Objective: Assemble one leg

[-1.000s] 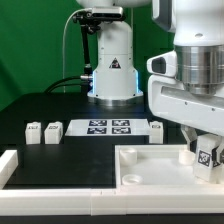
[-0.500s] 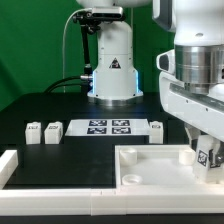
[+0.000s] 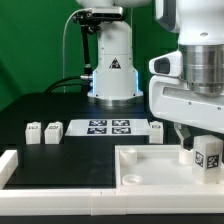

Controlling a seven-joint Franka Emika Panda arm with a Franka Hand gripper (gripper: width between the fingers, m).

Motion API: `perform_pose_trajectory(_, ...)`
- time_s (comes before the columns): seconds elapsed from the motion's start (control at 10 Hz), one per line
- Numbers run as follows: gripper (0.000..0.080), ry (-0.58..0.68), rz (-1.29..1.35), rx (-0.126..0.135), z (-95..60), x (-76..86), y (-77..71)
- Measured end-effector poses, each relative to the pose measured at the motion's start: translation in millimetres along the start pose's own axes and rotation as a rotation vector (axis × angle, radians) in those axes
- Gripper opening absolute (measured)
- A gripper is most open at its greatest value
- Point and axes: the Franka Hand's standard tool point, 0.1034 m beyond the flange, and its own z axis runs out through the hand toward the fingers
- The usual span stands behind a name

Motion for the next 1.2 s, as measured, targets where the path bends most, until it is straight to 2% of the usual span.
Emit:
perform_pose_trajectory(0.6,0.0649,-0.004,-0.751,-0.013,0.3,3.1,5.0)
perform_pose_trajectory(0.9,0.0620,0.000,-0.770,-0.012,0.9,3.7,5.6)
perform_pose_trajectory(1.0,0.0437,0.000,-0.770,-0.012,1.1,3.7,5.7)
perform_pose_trajectory(1.1,0.0437,-0.001,-0.770,-0.012,1.3,3.6,5.7)
perform_pose_trajectory(1.2,0.0286,-0.001,-0.755,-0.012,1.5,3.5,5.7)
